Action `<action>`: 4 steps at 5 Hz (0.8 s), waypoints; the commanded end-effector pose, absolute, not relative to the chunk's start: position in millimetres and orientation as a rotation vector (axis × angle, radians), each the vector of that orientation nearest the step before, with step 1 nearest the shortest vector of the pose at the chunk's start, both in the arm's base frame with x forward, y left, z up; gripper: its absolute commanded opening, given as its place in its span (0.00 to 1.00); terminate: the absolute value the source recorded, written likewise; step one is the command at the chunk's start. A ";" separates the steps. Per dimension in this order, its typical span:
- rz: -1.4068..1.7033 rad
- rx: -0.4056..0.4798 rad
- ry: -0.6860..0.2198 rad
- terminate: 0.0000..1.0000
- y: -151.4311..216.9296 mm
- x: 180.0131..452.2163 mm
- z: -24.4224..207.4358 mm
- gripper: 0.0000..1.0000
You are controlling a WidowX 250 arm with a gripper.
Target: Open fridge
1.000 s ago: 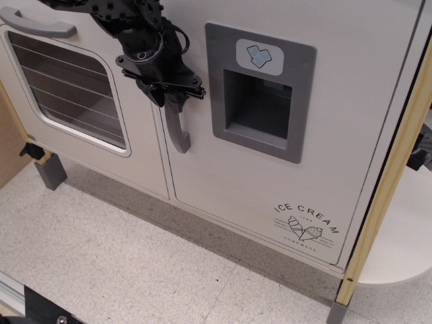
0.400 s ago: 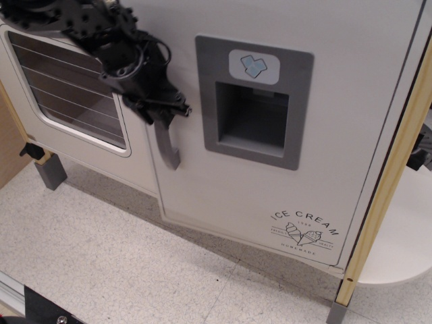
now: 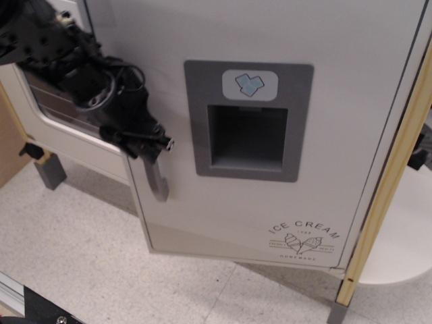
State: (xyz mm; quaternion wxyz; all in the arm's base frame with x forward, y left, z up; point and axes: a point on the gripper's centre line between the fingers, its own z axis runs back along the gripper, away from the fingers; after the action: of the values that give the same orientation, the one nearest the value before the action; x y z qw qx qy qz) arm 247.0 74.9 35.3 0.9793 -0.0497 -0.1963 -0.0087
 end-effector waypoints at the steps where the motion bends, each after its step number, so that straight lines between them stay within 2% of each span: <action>1: -0.033 -0.042 -0.358 0.00 97.0 215.4 44.1 1.00; 2: -0.010 0.017 -0.301 0.00 114.1 195.6 41.1 1.00; 3: 0.065 0.084 -0.248 0.00 140.4 194.6 41.7 1.00; 4: 0.261 0.104 -0.265 0.00 169.7 218.0 58.7 1.00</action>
State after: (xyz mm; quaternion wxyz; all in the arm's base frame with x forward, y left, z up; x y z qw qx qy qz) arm 217.2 165.3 47.4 0.9837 0.0403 -0.1132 0.1337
